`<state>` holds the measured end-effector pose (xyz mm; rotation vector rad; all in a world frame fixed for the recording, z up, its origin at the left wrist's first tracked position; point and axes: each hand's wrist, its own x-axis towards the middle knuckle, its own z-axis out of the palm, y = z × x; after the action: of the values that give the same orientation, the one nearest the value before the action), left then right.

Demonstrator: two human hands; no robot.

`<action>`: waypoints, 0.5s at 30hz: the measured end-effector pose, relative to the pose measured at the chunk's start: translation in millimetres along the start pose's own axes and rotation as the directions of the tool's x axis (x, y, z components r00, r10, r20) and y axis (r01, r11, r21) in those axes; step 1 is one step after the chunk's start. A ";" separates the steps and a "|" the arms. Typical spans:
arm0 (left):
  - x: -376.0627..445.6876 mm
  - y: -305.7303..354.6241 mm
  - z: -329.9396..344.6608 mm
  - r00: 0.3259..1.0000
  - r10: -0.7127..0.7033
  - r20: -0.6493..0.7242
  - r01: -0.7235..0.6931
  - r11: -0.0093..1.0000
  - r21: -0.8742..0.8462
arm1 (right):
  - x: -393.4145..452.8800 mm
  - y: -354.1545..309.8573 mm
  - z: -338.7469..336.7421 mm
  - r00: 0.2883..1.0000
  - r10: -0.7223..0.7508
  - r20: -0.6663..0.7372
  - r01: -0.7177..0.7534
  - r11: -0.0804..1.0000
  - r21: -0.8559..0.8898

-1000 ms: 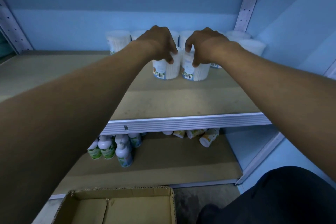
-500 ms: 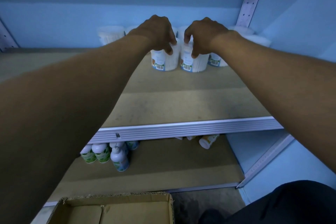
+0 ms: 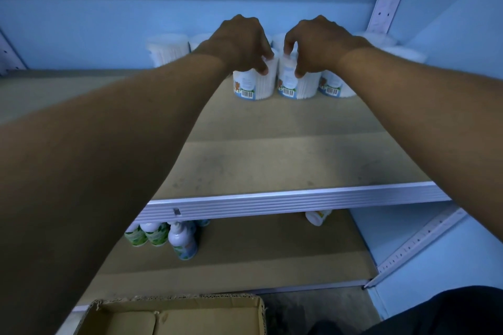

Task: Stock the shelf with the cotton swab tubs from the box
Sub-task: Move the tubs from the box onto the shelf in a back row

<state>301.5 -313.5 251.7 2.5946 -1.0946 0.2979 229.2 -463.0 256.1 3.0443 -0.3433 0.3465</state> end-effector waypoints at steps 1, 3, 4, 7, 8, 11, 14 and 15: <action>-0.3 -0.4 0.6 1.000 0.003 -0.003 -0.003 1.000 0.006 | 0.8 0.1 0.5 1.000 0.001 -0.002 -0.001 1.000 -0.002; -0.3 -1.4 1.0 1.000 0.004 -0.003 -0.004 1.000 0.010 | 2.5 1.0 1.5 1.000 0.005 -0.004 -0.005 1.000 0.000; -0.2 -1.6 0.9 1.000 0.003 -0.001 -0.003 1.000 0.008 | 2.7 1.6 2.1 1.000 0.006 -0.003 -0.006 1.000 0.008; -0.2 -1.2 1.8 1.000 0.015 0.006 -0.015 1.000 0.010 | 2.5 5.4 2.7 1.000 0.011 0.011 -0.012 0.998 0.054; -1.5 -0.6 1.5 1.000 0.020 0.024 -0.021 1.000 0.005 | 2.1 6.3 1.9 1.000 0.015 0.024 -0.017 0.997 0.082; -8.7 -1.8 -0.8 0.993 0.019 0.120 -0.017 1.000 -0.022 | -2.4 6.4 -2.2 0.997 0.056 0.055 -0.065 0.980 0.189; -23.0 -9.5 -5.5 0.987 -0.004 0.163 0.008 1.000 -0.028 | -9.9 4.5 -2.8 0.997 0.079 0.010 -0.078 0.959 0.271; -29.0 -12.5 -8.1 0.987 -0.003 0.158 0.008 1.000 -0.027 | -14.8 2.6 -2.4 0.996 0.089 -0.004 -0.084 0.955 0.286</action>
<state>290.1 -283.2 247.9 2.6333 -1.1342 0.0763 214.0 -462.2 255.1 3.3128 -0.4644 0.4649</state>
